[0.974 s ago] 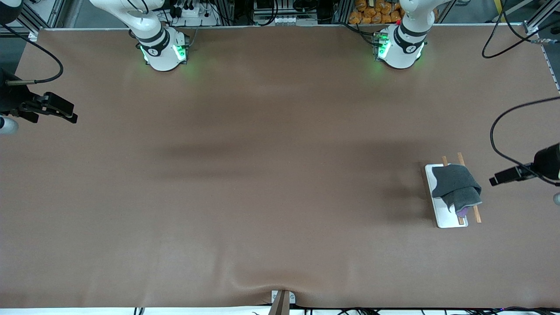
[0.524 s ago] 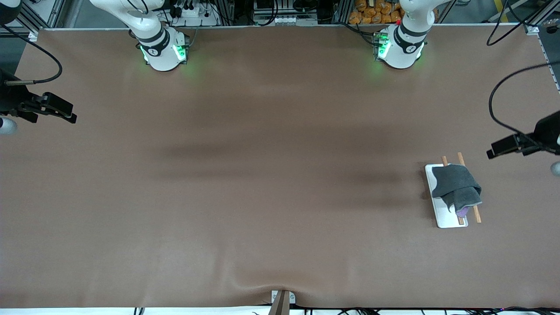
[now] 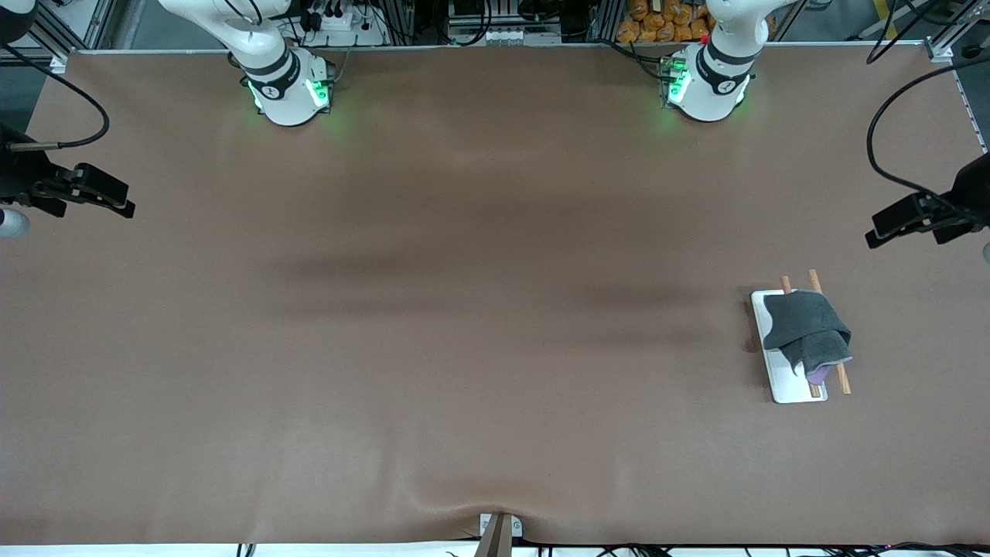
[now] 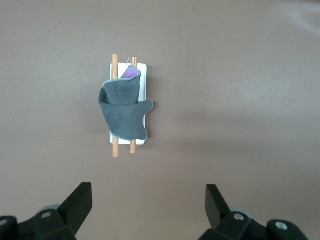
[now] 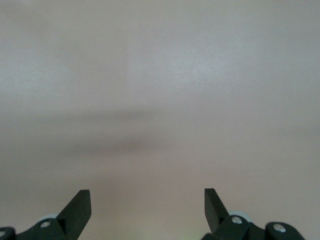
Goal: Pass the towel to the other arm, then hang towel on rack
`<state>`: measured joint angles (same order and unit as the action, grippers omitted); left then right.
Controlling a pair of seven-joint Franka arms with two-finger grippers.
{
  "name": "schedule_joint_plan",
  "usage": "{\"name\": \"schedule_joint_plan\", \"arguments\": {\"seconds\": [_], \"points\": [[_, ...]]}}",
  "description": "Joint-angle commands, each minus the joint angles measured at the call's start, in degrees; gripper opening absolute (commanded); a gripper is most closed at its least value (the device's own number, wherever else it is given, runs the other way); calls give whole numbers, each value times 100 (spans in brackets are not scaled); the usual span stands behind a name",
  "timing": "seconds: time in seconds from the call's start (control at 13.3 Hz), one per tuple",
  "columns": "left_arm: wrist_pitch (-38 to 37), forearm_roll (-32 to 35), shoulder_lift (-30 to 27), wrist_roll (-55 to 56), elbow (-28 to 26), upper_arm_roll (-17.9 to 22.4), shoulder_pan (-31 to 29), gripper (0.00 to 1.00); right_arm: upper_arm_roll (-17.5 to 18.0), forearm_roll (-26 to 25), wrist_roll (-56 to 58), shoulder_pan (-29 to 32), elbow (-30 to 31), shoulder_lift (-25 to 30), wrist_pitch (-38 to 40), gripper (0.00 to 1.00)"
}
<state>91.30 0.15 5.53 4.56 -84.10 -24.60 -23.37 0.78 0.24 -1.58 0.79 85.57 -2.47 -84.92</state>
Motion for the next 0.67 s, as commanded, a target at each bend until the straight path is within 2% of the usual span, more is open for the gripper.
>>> {"name": "schedule_joint_plan", "arguments": {"seconds": [0.0, 0.22, 0.3, 0.37, 0.45, 0.6], "points": [[-156, 135, -270, -113, -1, -28, -27, 100, 36, 108, -27, 88, -128, -61, 90, 100], [-165, 126, -508, -60, -71, 16, 173, 100, 36, 108, -27, 97, -128, -61, 90, 100], [-165, 126, -561, 18, -97, 356, 627, 100, 36, 108, -27, 97, -128, -61, 90, 100], [-243, 152, -588, 123, -97, 898, 1137, 100, 36, 108, -27, 97, -128, -61, 99, 100], [-322, 152, -614, 142, -97, 1165, 1411, 100, 36, 108, -18, 106, -128, -61, 107, 100], [-349, 144, -623, 151, -115, 1281, 1484, 100, 36, 108, -18, 97, -128, -61, 134, 100]]}}
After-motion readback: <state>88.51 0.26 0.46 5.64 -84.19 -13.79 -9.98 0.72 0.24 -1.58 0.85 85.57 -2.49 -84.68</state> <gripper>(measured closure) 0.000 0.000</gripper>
